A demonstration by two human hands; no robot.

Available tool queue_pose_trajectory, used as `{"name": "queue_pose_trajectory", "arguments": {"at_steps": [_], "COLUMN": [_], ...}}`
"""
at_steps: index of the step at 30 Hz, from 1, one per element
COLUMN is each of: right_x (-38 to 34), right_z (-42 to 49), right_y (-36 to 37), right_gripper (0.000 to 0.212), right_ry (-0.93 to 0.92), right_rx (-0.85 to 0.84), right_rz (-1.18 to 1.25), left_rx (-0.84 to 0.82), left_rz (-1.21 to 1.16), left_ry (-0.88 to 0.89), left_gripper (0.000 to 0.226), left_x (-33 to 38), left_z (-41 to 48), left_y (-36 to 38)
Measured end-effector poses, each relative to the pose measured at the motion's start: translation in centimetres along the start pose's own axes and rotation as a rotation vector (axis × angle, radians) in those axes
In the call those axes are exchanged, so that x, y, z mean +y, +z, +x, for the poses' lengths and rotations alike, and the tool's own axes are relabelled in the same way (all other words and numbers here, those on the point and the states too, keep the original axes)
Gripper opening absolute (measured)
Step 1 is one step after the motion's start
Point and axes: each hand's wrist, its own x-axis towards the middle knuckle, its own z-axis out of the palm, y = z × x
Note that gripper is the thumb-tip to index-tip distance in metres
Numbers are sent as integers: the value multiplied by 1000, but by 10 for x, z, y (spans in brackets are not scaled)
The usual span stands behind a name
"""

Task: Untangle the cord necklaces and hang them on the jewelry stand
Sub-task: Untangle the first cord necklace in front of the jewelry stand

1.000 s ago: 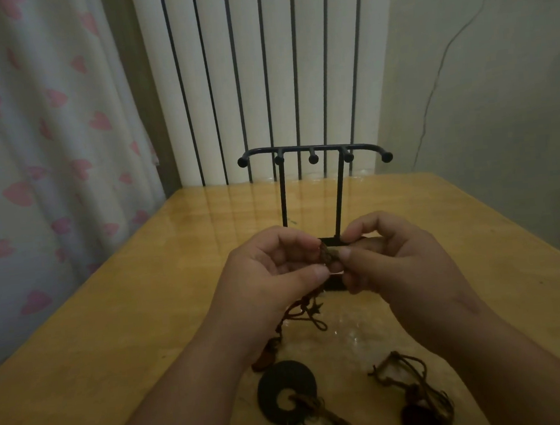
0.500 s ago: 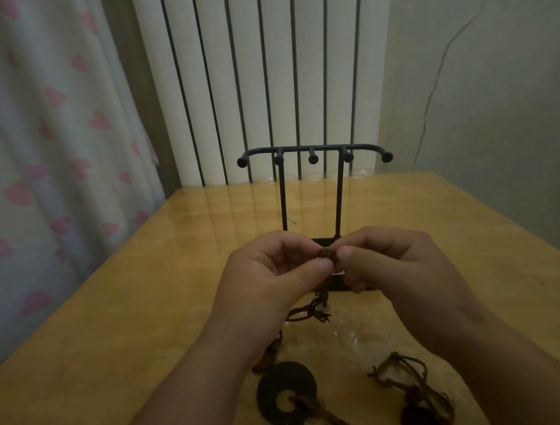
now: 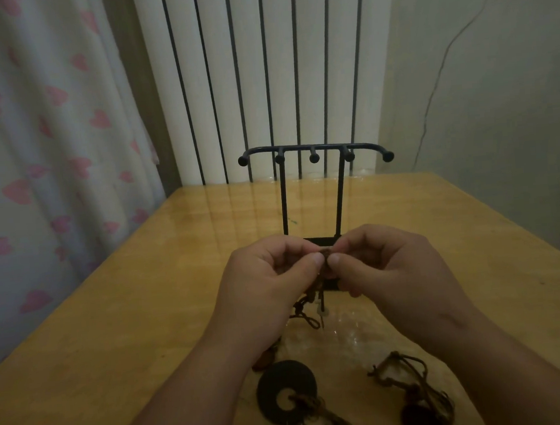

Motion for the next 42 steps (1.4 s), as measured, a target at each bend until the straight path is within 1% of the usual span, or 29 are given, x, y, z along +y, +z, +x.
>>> {"name": "queue_pose_trajectory", "arguments": {"at_steps": [3, 6, 10, 12, 15, 18, 20, 22, 24, 26, 30, 32, 35, 37, 39, 41, 42], "right_x": [3, 5, 5, 4, 3, 5, 7, 8, 8, 6, 4, 3, 1, 1, 3, 5, 5], "right_z": [1, 1, 0, 0, -1, 0, 0, 1, 1, 1, 2, 3, 2, 1, 2, 4, 4], "right_y": [2, 2, 3, 3, 2, 1, 0, -1, 0, 1, 1, 0, 0, 0, -1, -2, -2], "right_gripper": [9, 14, 12, 10, 7, 7, 8, 10, 12, 11, 5, 9, 16, 19, 18, 8, 6], "right_ry": [-16, -25, -78, -122, -185, -187, -176, -160, -133, -103, -45, -24, -14, -3, 17, 60, 90], "right_rx": [25, 33, 24, 43, 68, 66, 51, 32, 24, 14, 3, 1, 1, -4, -26, -45, -54], "right_rz": [-105, -127, -147, -166, -188, -175, -175, -161, -93, -60, -123, -115, -79, -26, 23, 93, 137], "left_rx": [-26, -18, -2, 0, -19, -41, -38, -23, -7, 4, -30, -34, -44, -51, -56, -44, -31], "left_rz": [26, 54, 59, -2, -197, -295, -245, -89, 43, 81, 89, 130, 292, 338, 331, 262, 212], "left_ry": [-27, -33, -47, -99, -226, -289, -248, -145, -47, 5, 11, 21, 93, 110, 101, 72, 47], "left_gripper": [11, 11, 14, 17, 21, 21, 17, 13, 10, 9, 13, 13, 12, 11, 11, 14, 15], "left_x": [-1, -1, -2, -2, -1, -1, -1, 0, 1, 1, -2, -3, -4, -5, -5, -5, -5], "left_z": [1, 0, 1, 2, 2, 2, 1, 1, -1, -1, -1, -1, 0, 0, 0, 0, 0], "left_y": [1, 1, 2, 3, 5, 6, 4, 2, 3, 4, 7, 8, 12, 13, 13, 13, 13]}}
